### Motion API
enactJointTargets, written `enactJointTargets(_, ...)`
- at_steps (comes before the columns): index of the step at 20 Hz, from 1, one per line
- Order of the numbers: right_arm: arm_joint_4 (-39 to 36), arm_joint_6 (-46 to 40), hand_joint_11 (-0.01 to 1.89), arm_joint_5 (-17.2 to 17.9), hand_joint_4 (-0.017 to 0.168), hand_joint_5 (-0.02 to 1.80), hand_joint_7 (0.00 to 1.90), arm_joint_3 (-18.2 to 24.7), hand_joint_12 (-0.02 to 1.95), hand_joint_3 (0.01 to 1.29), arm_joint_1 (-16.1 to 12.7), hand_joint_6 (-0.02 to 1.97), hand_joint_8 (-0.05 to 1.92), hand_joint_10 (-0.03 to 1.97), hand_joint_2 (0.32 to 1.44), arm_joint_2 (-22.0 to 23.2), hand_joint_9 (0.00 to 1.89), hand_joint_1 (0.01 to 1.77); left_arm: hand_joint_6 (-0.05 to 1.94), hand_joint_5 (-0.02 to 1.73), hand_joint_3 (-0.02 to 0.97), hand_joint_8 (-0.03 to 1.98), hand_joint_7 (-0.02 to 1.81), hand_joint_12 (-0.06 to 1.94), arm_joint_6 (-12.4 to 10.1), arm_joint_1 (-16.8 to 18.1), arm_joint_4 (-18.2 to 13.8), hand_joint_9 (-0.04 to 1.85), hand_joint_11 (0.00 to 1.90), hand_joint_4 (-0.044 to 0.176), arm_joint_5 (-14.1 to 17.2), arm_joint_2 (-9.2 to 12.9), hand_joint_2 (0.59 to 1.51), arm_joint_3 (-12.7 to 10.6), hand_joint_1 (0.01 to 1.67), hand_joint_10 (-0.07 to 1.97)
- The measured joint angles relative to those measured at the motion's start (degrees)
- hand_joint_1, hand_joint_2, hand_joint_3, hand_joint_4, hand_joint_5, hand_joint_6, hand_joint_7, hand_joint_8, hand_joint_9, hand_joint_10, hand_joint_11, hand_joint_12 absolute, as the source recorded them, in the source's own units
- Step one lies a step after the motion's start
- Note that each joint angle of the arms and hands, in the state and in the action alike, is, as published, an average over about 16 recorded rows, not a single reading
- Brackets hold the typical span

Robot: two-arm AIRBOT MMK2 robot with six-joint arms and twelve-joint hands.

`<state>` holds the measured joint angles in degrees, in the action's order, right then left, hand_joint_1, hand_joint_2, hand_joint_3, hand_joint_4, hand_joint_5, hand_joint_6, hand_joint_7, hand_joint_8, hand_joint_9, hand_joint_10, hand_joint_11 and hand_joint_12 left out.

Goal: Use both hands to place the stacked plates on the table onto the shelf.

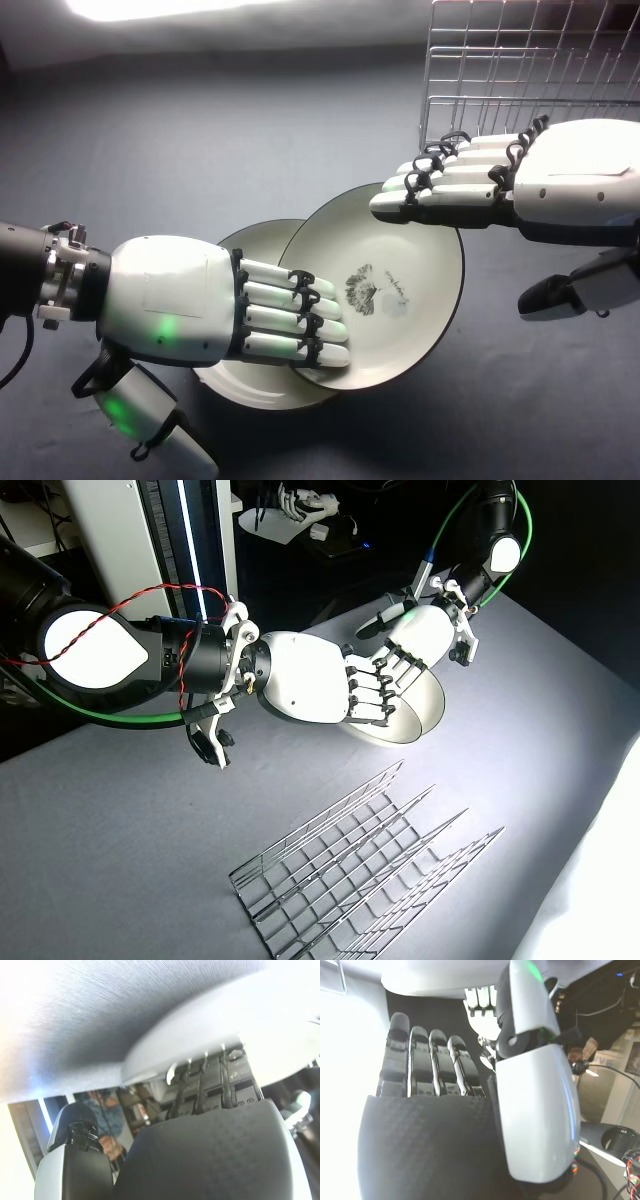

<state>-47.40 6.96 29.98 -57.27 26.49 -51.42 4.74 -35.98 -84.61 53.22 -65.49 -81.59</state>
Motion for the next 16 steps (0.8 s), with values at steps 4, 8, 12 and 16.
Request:
enactJointTargets(4, -0.03, -0.01, 0.01, 0.83, -0.002, 0.02, 0.01, 0.0, 0.49, 0.02, 0.18, 0.03, 0.01, 0.02, 1.0, -0.28, 0.01, 1.31, -0.03, -0.01, 0.019, -0.03, -0.02, 0.0, -0.43, -0.03, 0.44, -0.01, 0.01, -0.005, 0.16, 0.2, 1.101, -0.28, 0.01, -0.02)
enactJointTargets(8, -0.06, -0.06, 0.01, 2.19, -0.002, 0.02, 0.01, -0.01, 0.52, 0.02, 0.28, 0.03, 0.01, 0.02, 1.01, -0.45, 0.01, 1.31, -0.02, -0.01, 0.019, -0.03, -0.02, 0.01, -0.9, -0.03, 0.77, -0.01, 0.01, -0.005, 0.29, 0.31, 1.102, -0.63, 0.01, -0.02)
enactJointTargets(12, -0.62, -0.18, 0.01, 4.84, -0.002, 0.02, 0.01, -0.37, 0.49, 0.02, 0.74, 0.03, 0.01, 0.02, 1.0, -0.62, 0.01, 1.3, -0.02, -0.01, 0.019, -0.02, -0.02, 0.0, -1.31, -0.03, 1.22, -0.01, 0.01, -0.004, 0.37, 0.36, 1.102, -0.92, 0.01, -0.02)
enactJointTargets(16, -2.22, -0.21, 0.01, 8.82, -0.003, 0.02, 0.01, -1.41, 0.48, 0.02, 1.29, 0.03, 0.01, 0.02, 1.0, -0.82, 0.01, 1.3, -0.02, -0.01, 0.019, -0.02, -0.02, 0.0, -1.67, -0.03, 1.85, -0.01, 0.02, -0.004, 0.39, 0.42, 1.103, -1.0, 0.01, -0.02)
